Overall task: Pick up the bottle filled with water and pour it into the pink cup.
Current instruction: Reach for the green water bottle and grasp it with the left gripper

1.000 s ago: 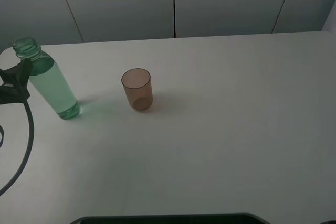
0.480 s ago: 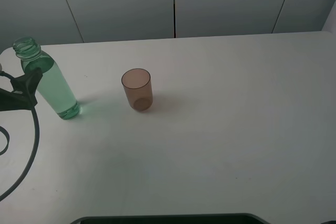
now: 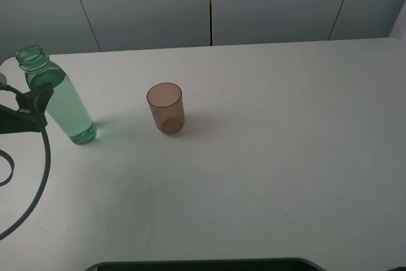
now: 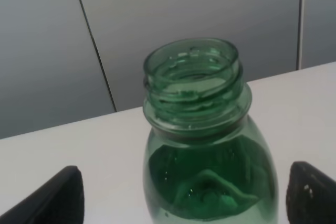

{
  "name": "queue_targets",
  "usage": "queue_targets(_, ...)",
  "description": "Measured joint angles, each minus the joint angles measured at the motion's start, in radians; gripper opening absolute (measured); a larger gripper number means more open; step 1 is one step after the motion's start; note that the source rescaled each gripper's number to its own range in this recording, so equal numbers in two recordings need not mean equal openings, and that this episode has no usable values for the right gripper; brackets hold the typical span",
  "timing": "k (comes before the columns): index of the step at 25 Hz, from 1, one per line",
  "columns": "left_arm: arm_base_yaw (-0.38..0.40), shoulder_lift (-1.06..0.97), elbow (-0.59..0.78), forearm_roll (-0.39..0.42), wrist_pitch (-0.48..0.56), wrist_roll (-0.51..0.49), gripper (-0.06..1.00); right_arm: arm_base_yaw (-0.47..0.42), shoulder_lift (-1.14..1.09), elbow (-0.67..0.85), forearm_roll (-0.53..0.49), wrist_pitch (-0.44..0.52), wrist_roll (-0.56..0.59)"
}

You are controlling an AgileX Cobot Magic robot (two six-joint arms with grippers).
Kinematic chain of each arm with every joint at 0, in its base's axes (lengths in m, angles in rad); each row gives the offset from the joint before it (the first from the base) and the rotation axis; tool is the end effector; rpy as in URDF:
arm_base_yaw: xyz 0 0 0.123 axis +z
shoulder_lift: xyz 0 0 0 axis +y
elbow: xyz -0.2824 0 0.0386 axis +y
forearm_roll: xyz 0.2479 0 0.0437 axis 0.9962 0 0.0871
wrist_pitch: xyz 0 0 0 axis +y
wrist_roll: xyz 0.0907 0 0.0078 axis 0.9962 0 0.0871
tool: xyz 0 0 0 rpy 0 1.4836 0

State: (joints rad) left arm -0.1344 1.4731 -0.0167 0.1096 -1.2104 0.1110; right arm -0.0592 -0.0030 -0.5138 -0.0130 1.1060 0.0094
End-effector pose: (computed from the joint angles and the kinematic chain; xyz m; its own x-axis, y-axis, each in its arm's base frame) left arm 0.1692 -0.0323 0.1519 -0.1221 0.1663 -0.9785 0.2545 0.9582 0.1311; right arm -0.0089 -0.0005 0.2773 -0.4801 0.0320 -0.8767 0.0710 0.9975 -0.0025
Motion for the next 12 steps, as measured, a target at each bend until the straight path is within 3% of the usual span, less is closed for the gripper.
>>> queue_targets(12, 0.000, 0.064, -0.027, 0.022, 0.000, 0.000, 0.97, 0.000, 0.000, 0.000, 0.000, 0.000, 0.002)
